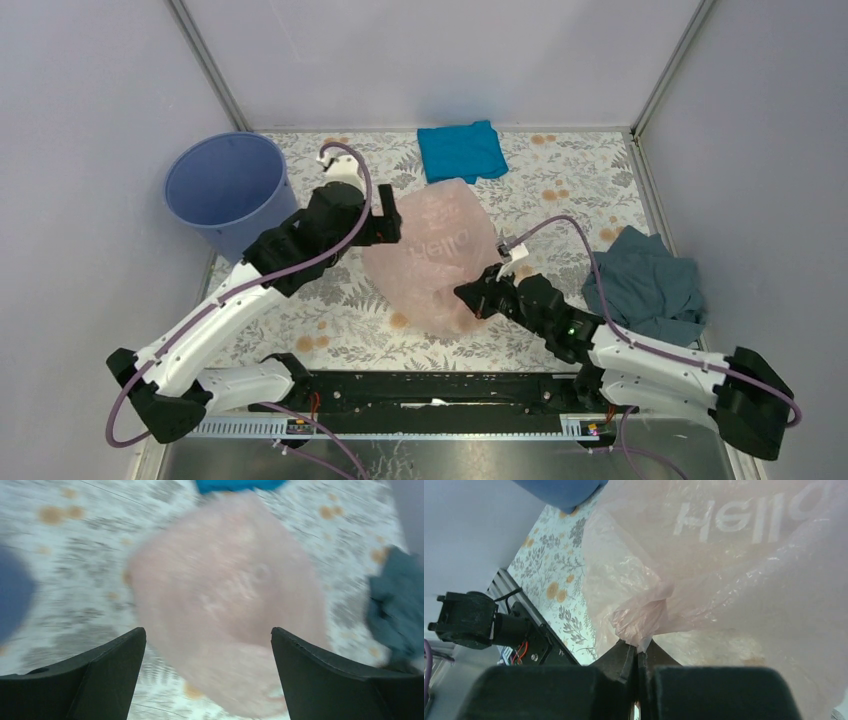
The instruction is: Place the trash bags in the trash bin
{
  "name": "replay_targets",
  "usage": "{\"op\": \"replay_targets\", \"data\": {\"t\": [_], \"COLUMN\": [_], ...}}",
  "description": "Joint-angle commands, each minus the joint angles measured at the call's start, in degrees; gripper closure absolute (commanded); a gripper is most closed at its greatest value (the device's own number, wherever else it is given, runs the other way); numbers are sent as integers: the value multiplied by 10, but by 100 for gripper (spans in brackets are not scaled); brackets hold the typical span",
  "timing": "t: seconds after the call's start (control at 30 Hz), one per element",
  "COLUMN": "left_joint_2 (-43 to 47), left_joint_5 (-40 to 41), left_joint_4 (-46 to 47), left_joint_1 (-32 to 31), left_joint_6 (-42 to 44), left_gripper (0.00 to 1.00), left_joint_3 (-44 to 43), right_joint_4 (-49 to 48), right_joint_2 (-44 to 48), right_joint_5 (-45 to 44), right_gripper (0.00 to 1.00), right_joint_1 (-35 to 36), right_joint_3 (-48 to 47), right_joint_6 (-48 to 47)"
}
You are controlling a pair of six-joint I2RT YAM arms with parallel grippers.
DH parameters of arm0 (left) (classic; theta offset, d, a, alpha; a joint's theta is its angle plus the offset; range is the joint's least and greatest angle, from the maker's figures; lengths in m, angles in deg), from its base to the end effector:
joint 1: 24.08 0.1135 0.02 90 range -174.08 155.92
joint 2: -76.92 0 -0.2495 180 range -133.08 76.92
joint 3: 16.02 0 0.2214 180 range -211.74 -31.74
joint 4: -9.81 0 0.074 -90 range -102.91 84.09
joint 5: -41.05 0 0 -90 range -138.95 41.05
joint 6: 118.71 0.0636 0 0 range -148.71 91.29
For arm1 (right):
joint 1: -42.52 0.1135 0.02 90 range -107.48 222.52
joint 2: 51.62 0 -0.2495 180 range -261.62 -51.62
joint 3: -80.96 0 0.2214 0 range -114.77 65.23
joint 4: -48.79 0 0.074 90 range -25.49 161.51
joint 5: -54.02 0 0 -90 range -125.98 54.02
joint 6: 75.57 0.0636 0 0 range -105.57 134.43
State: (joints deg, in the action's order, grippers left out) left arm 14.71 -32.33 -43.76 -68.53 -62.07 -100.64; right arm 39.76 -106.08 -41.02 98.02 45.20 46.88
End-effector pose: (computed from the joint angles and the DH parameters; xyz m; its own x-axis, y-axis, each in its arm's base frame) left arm 0.1725 -0.1438 0.3488 -0.5814 -0.1678 -0.7961 0.2114 0.9137 -0.3470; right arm 0.1293 0.1782 0.2225 -0.4945 0.2242 -0.8398 -0.6003 0.6106 0.5165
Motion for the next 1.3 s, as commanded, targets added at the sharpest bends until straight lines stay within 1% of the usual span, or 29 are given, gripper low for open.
{"op": "replay_targets", "data": {"t": [0.0,0.03,0.1,0.2,0.27,0.37,0.47,0.6,0.73,0.83,0.9,0.97,1.03,1.13,1.27], "left_joint_2": [-3,-8,-29,-71,-99,-150,-193,-221,-228,-217,-213,-207,-197,-186,-176], "left_joint_5": [242,256,268,273,301,355,371,354,286,266,258,261,255,248,251], "left_joint_4": [-90,-80,-60,-48,-27,-19,-27,-16,4,39,62,82,104,112,116], "left_joint_1": [16,29,75,146,162,172,204,250,302,307,307,307,307,307,307], "left_joint_6": [90,101,118,112,128,147,154,163,164,170,181,190,201,202,207], "left_gripper": [1,1,1,1,1,1,1,1,2,9,20,26,34,43,60], "left_joint_3": [-62,-74,-101,-158,-176,-208,-231,-221,-194,-157,-137,-113,-90,-80,-73], "right_joint_4": [92,114,149,196,223,265,288,303,305,304,301,301,300,294,276], "right_joint_2": [92,112,151,200,225,253,273,291,294,278,263,246,233,222,213], "right_joint_5": [-77,-88,-104,-121,-131,-144,-153,-159,-158,-158,-158,-159,-156,-152,-144], "right_gripper": [100,100,100,100,100,100,100,100,98,98,97,97,97,97,96], "right_joint_1": [4,4,4,4,4,4,4,4,4,4,3,4,4,3,4], "right_joint_3": [-4,-9,-18,-32,-41,-55,-60,-57,-55,-62,-70,-79,-85,-85,-77], "right_joint_6": [-17,-22,-35,-51,-63,-77,-84,-82,-81,-82,-84,-85,-84,-82,-77]}}
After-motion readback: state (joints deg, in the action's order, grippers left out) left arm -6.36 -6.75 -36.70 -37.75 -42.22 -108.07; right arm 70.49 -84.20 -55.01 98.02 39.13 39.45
